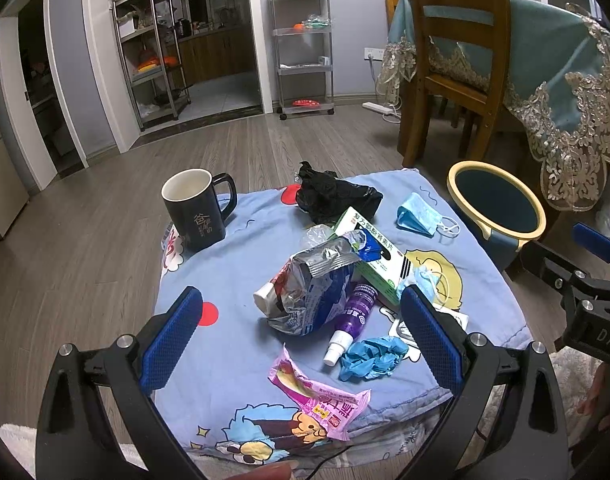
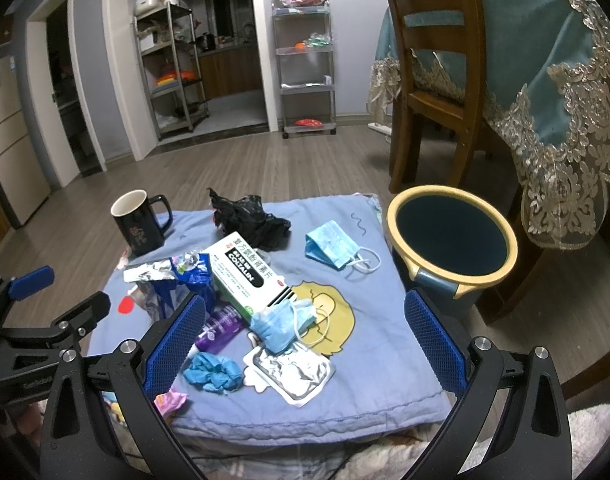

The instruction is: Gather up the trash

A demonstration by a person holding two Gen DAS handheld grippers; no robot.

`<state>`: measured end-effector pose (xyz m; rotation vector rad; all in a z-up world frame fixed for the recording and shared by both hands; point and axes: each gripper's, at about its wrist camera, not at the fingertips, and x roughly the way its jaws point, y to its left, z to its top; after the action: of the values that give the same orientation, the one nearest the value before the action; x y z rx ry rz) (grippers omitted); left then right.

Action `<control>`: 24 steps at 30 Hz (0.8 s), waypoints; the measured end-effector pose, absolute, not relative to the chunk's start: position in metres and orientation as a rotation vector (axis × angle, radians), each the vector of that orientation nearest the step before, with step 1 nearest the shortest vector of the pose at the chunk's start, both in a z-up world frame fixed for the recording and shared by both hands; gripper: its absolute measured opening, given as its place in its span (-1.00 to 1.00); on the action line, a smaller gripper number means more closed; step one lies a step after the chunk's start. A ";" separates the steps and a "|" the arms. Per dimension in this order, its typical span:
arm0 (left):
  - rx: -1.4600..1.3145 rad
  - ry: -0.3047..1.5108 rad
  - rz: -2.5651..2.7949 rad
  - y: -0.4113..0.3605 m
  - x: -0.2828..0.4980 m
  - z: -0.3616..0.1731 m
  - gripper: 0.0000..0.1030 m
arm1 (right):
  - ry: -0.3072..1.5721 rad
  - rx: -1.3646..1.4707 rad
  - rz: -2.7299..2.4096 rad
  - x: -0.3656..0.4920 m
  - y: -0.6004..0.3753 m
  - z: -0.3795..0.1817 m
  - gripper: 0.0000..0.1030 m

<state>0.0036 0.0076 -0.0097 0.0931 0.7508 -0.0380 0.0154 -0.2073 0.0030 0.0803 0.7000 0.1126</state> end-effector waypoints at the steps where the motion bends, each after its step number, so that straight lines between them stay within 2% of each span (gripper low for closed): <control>1: 0.094 0.751 -0.037 0.007 0.004 -0.010 0.89 | 0.700 0.080 0.112 0.015 -0.207 0.003 0.93; 24: 0.092 0.754 -0.037 0.006 0.003 -0.012 0.89 | 0.705 0.083 0.111 0.016 -0.209 0.002 0.93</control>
<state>0.0026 0.0064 -0.0117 0.0922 0.7541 -0.0369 0.0165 -0.2087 0.0021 0.0834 0.7050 0.1114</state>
